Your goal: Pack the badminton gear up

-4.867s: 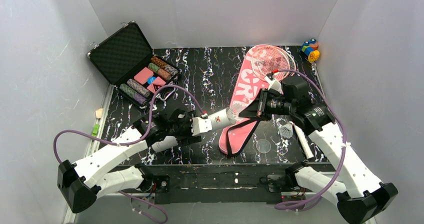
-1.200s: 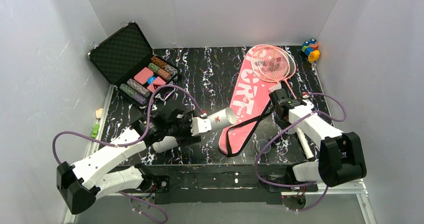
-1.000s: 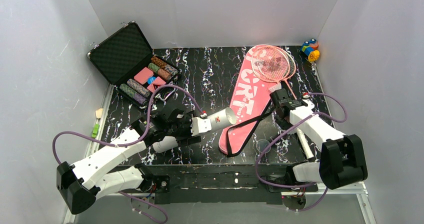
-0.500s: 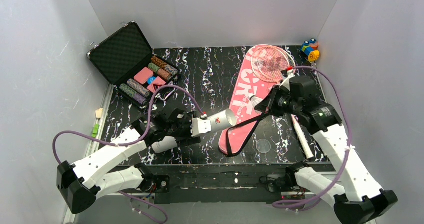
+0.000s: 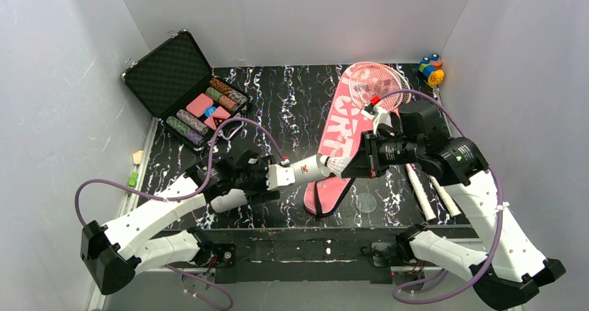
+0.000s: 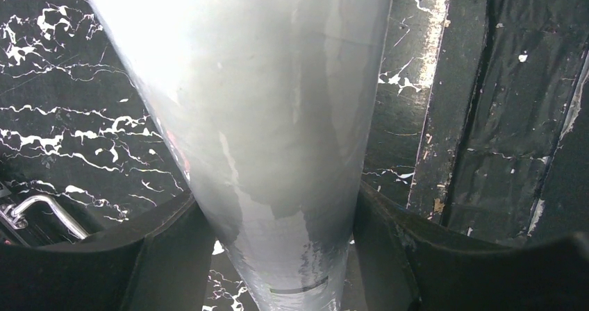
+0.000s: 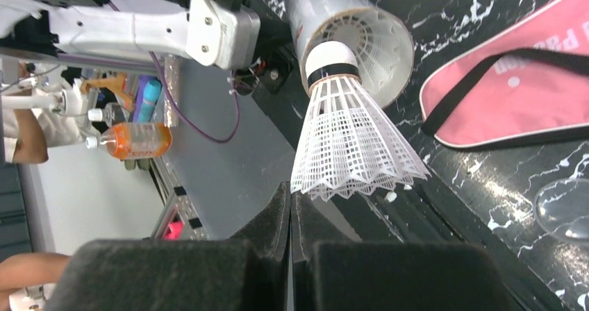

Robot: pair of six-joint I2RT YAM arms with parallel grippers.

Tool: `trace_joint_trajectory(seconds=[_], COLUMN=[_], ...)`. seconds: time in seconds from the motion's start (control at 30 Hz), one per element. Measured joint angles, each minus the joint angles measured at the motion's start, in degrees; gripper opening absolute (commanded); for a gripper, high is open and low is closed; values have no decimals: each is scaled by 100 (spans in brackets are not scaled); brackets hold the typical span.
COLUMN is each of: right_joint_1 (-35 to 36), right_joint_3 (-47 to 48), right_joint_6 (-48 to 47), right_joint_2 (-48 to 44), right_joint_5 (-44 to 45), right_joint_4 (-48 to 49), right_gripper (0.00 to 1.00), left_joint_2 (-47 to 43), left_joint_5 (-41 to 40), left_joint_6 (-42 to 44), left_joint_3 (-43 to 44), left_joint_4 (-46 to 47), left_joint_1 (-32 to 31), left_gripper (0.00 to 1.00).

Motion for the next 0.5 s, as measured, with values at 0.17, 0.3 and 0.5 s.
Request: trace_joint_trajectory(seconds=[0.17, 0.3, 0.5], right_joint_1=[114, 125, 151], right_joint_3=[28, 31, 247], right_joint_6=[-275, -431, -599], right_joint_2=[155, 173, 387], right_joint_5=[63, 76, 33], right_joint_4=[-498, -752, -925], right_gripper=[1, 1, 3], left_joint_2=[11, 11, 9], left_joint_5=[15, 33, 90], left_joint_6=[13, 26, 96], left_joint_3=[0, 0, 0], left_joint_4=[-2, -11, -57], left_joint_1=[0, 0, -24], left_gripper=[49, 49, 49])
